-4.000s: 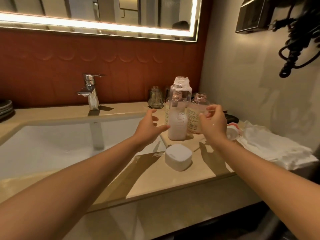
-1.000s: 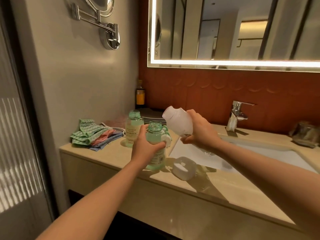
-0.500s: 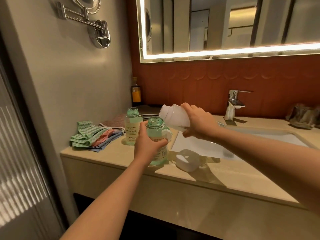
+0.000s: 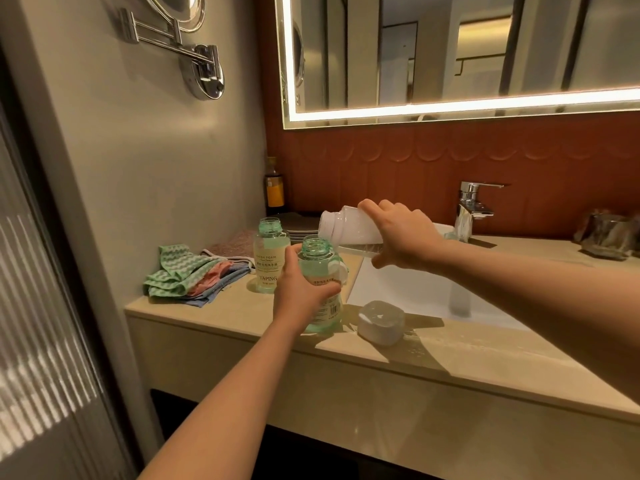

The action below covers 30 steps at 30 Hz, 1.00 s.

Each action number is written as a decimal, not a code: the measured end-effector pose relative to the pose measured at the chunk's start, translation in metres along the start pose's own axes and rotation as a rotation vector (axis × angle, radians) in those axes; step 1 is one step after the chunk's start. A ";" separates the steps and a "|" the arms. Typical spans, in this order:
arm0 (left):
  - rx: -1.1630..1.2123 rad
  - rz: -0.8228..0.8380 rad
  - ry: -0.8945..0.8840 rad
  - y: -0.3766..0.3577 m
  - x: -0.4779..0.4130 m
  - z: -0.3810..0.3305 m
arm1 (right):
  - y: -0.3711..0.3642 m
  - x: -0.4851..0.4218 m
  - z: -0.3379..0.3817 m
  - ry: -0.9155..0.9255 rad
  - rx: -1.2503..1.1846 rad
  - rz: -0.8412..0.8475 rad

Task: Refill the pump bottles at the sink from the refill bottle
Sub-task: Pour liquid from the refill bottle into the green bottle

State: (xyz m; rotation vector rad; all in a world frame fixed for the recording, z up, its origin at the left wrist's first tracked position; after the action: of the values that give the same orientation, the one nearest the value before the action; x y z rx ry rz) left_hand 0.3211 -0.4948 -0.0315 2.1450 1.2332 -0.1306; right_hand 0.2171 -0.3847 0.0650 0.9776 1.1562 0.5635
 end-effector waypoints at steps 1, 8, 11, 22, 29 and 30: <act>-0.001 0.001 0.001 0.000 0.000 0.000 | 0.000 0.000 0.000 0.003 0.005 0.000; -0.003 -0.005 -0.002 0.000 0.000 0.002 | 0.004 -0.004 0.002 0.038 0.042 0.005; -0.008 -0.003 0.000 0.000 -0.001 0.002 | 0.004 -0.005 0.002 0.045 0.049 0.006; -0.023 -0.004 -0.007 0.000 -0.001 0.002 | 0.006 -0.006 0.003 0.058 0.084 0.007; -0.018 0.000 -0.013 0.000 -0.001 0.002 | 0.007 -0.006 0.005 0.066 0.093 0.015; -0.017 0.000 -0.014 0.000 -0.001 0.002 | 0.007 -0.006 0.005 0.066 0.090 0.016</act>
State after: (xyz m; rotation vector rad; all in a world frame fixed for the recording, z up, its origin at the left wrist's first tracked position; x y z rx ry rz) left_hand 0.3211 -0.4966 -0.0329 2.1261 1.2221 -0.1342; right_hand 0.2207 -0.3879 0.0749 1.0526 1.2417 0.5642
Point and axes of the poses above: each hand's wrist, its own x-axis away from the middle knuckle, its own y-axis out of the back of the hand, z = x × y, the point moved 8 cm from there along -x, towards the middle knuckle, and after that the axes turned 14 degrees about -x, right-handed, at the moved point
